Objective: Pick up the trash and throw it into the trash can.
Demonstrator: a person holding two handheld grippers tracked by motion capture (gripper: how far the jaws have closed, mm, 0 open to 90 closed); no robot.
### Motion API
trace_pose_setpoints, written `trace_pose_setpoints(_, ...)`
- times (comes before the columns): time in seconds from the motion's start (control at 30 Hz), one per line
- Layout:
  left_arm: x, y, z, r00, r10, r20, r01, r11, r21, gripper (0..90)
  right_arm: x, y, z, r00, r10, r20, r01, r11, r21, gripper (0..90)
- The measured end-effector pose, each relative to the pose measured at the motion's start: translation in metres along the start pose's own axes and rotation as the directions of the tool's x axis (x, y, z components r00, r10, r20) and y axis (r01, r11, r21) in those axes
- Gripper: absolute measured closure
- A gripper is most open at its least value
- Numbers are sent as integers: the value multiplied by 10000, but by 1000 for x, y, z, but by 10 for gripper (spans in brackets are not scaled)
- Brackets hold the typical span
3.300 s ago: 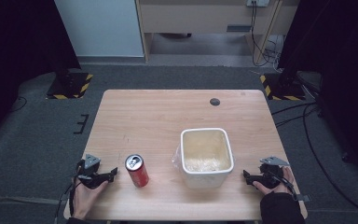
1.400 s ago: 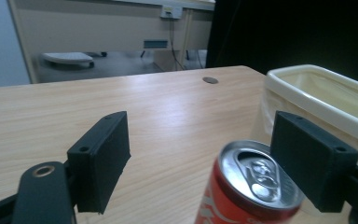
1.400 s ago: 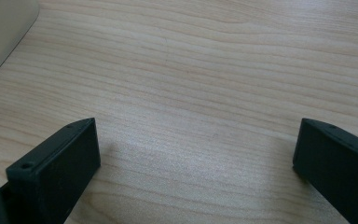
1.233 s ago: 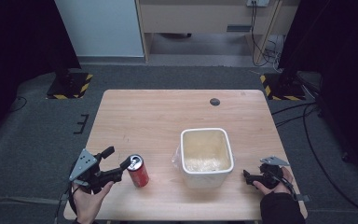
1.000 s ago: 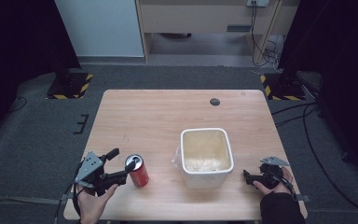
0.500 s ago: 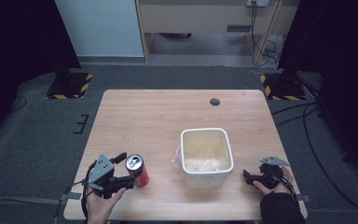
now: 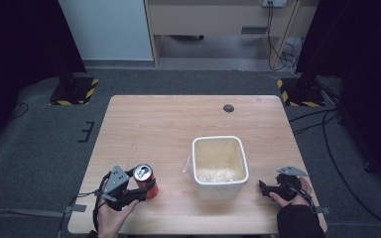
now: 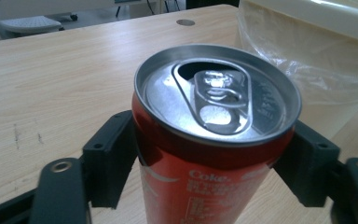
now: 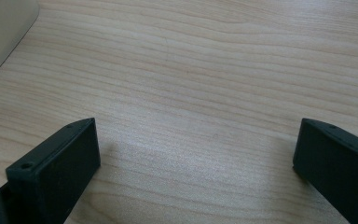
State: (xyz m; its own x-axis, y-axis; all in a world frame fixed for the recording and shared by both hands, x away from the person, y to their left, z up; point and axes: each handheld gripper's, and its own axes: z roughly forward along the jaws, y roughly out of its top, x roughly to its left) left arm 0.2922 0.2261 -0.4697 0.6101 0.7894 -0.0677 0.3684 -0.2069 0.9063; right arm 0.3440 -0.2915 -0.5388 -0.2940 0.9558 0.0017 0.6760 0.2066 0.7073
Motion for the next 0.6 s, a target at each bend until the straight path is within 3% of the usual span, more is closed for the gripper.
trace_pose_setpoints(0.23, 0, 1, -2, 9999, 112, -67, -111, 9999, 12, 328, 0, 0, 0, 10000, -17, 1, 17, 10000, -6, 6)
trace_pose_setpoints(0.6, 1, 10, -12, 9999, 34, -115, -40, 9982, -591, 332, 0, 0, 0, 10000, -15, 1, 15, 10000, -6, 6)
